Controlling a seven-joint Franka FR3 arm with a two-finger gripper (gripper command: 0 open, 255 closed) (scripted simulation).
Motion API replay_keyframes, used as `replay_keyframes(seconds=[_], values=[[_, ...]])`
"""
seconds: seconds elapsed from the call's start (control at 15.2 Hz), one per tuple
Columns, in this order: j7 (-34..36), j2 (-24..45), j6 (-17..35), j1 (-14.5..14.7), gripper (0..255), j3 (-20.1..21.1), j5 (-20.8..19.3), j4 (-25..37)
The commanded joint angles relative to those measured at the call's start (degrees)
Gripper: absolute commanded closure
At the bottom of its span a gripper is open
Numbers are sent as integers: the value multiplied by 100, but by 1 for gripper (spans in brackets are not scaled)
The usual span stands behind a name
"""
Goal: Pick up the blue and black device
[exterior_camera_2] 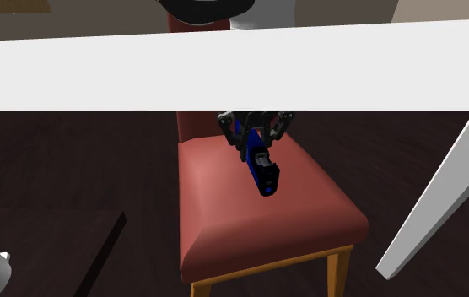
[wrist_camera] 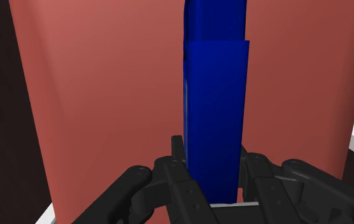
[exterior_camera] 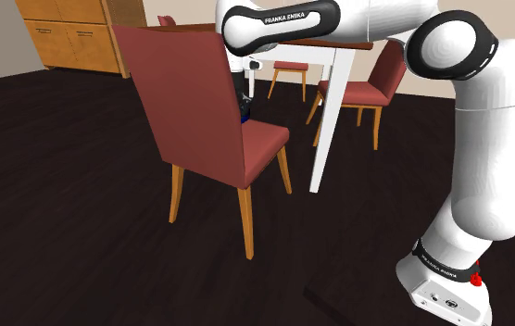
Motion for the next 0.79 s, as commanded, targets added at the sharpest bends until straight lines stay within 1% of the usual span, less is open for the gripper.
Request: replay_keyframes(seconds=[0.0,0.2,0.73], values=[[0,4,5,0,255,0,0,-4],[-3,-18,11,-6,255,1,6,-31],[-3,46,-640,54,255,11,-8,685]])
